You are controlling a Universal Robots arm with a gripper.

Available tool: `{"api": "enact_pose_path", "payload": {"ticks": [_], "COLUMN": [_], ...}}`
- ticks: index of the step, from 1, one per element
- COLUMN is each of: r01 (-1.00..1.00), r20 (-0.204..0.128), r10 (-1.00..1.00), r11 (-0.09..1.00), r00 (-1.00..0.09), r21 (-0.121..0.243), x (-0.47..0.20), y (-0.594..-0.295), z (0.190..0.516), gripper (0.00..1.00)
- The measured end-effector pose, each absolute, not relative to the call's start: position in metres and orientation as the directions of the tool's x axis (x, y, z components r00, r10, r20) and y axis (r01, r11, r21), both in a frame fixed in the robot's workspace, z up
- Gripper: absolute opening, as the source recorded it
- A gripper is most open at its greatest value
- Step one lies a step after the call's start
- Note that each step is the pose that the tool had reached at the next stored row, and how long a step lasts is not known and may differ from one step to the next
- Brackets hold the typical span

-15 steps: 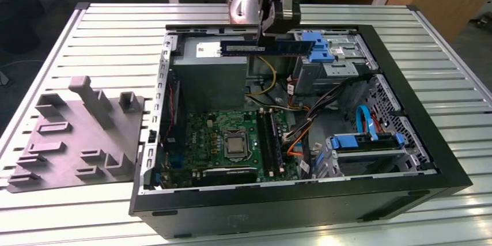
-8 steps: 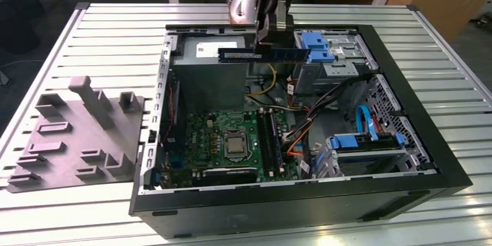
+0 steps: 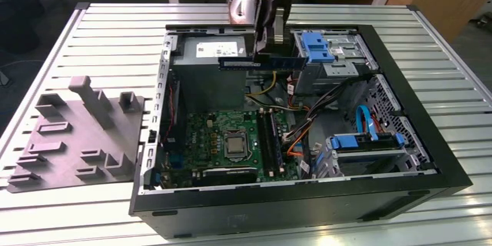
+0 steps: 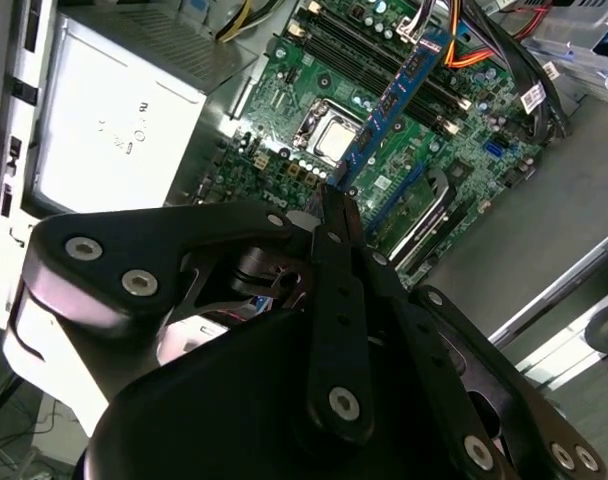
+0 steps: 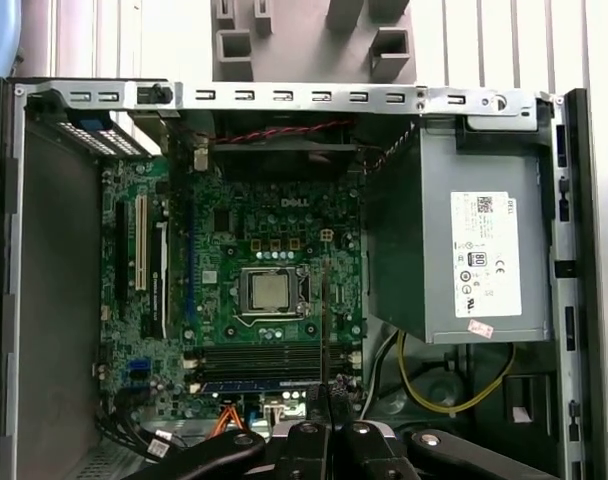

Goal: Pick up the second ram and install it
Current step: 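Pick up the second ram and move it above second insertion slot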

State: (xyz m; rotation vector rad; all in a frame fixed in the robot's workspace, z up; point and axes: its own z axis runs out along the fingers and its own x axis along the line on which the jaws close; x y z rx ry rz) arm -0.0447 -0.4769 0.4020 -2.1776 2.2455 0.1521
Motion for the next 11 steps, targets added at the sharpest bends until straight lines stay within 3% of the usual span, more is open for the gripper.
{"api": "enact_pose_path", "payload": {"ticks": [11], "r01": [-0.998], "r20": [-0.075], "r10": [-0.997], "r11": [0.028], "r00": [-0.033], "r21": [0.063], "x": [-0.045], "y": [-0.483], "z": [0.383], "gripper": [0.11]}}
